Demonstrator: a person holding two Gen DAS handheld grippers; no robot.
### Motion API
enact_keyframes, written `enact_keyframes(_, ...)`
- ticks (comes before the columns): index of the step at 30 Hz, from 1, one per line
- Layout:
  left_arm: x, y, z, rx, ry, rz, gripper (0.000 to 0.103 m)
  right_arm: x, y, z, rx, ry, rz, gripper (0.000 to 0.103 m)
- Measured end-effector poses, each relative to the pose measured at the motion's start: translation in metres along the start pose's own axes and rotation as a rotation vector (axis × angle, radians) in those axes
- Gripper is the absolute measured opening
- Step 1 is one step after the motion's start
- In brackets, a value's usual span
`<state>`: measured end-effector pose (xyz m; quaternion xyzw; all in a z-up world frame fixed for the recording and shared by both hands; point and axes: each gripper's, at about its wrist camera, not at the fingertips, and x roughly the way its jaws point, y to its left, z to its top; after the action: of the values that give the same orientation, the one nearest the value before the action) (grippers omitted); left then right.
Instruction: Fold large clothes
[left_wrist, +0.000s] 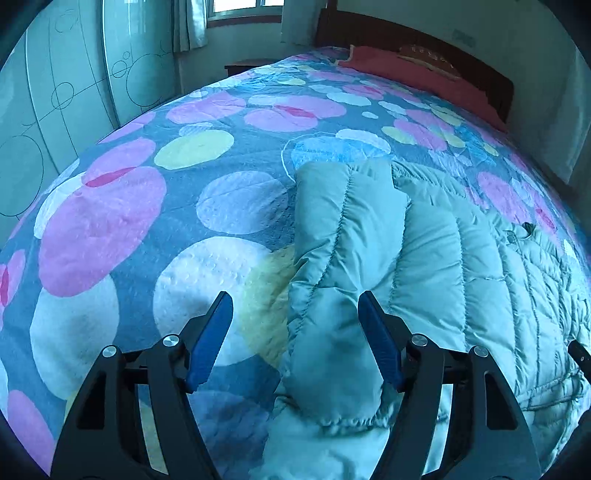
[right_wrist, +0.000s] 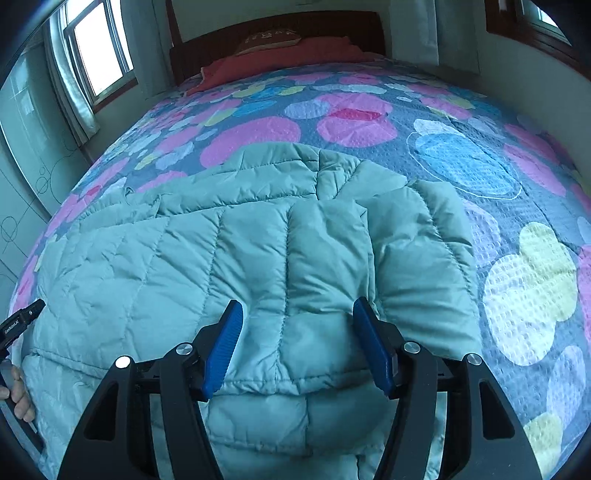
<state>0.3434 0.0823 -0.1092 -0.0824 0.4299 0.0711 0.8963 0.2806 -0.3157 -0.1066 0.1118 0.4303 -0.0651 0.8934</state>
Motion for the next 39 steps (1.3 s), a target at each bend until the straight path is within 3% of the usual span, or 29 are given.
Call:
enact_keyframes(3, -0.023, 0.016, -0.013, -0.02, -0.01, -0.004, 0.07, -0.025, -0.011, -0.015, 0.02, -0.013, 0.0, 0.062)
enact_keyframes(14, -0.088, 0.101, -0.104, -0.218, 0.089, 0.013, 0.07, -0.101, -0.077, -0.117, 0.144, 0.047, -0.058, 0.062)
enact_keyframes(22, -0.131, 0.13, -0.16, -0.366, 0.127, -0.045, 0.07, -0.142, -0.107, -0.177, 0.242, 0.062, -0.047, 0.062)
enact_keyframes(34, -0.169, 0.134, -0.217, -0.584, 0.2, -0.223, 0.07, -0.175, -0.126, -0.23, 0.432, 0.072, 0.113, 0.062)
enact_keyframes(39, -0.178, 0.12, -0.233, -0.602, 0.204, -0.28, 0.07, -0.185, -0.122, -0.248, 0.491, 0.074, 0.191, 0.062)
